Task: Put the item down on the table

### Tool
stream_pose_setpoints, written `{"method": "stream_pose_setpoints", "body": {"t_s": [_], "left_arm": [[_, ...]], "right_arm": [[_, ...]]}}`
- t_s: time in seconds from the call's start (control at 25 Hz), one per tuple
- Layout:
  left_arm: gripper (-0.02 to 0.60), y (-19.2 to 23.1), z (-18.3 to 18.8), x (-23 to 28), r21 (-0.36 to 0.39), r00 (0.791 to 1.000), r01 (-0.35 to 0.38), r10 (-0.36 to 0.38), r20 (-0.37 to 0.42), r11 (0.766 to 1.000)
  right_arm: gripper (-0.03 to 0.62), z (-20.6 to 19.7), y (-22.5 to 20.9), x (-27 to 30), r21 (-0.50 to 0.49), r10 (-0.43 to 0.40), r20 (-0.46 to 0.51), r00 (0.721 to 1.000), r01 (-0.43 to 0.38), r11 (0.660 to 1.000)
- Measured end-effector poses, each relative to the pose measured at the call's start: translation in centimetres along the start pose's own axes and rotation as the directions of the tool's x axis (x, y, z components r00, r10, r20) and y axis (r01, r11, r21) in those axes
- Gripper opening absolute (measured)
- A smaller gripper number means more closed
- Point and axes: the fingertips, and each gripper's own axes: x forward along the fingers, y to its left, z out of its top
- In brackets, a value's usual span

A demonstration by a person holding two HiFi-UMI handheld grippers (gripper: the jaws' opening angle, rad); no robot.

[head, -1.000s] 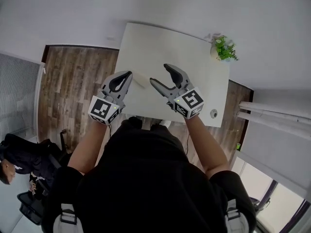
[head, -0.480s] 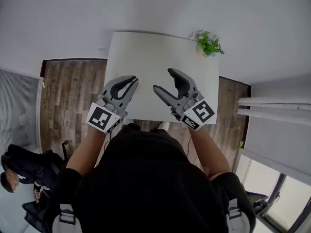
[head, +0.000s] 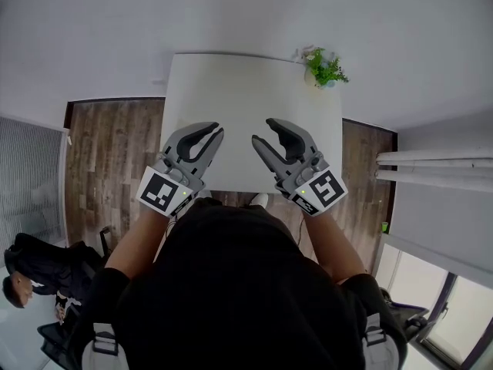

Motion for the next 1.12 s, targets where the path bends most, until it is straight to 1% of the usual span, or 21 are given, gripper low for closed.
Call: {"method": "stream_pose_setpoints", "body": {"t_s": [0.16, 0.36, 0.44, 0.56, 0.76, 0.92, 1.12], "left_arm": [[0.038, 0.03, 0.2, 0.01, -0.002, 1.0, -0.013, 0.013, 0.006, 1.0], [0.038, -0.64, 0.62, -0.11, -0.009, 1.0, -0.007, 0.007, 0.016, 1.0], [0.038, -0.61, 0.64, -0.1, -0.003, 1.0, -0.011, 0.011, 0.019, 1.0], [0.038, -0.36, 0.76, -0.06, -0.002, 1.0, -0.028, 0.028, 0.009, 1.0], [0.034, -0.36, 1.01, -0.36, 0.006, 0.999, -0.05, 0.049, 0.01, 0.999], [0.017, -0.34, 0.96, -0.66, 0.013, 0.998, -0.056, 0.056, 0.04, 0.998], [0.011, -0.08, 0.94, -0.75, 0.01, 0.998, -0.062, 0.062, 0.03, 0.998]], "right_arm": [[0.167, -0.14, 0.34, -0.04, -0.028, -0.003, -0.014, 1.0, 0.003, 1.0], [0.059, 0.23, 0.63, -0.19, -0.053, -0.016, 0.003, 1.0, 0.016, 0.998], [0.032, 0.19, 0.72, -0.12, -0.055, -0.012, 0.002, 1.0, 0.012, 0.998], [0.01, 0.14, 0.85, -0.07, -0.056, -0.008, -0.002, 1.0, 0.008, 0.998], [0.003, 0.09, 0.99, -0.1, -0.046, -0.005, -0.001, 1.0, 0.005, 0.999], [0.003, 0.01, 0.99, -0.07, -0.045, 0.0, -0.005, 1.0, 0.0, 0.999], [0.003, 0.02, 1.04, 0.11, -0.044, 0.003, -0.007, 1.0, -0.003, 0.999]]}}
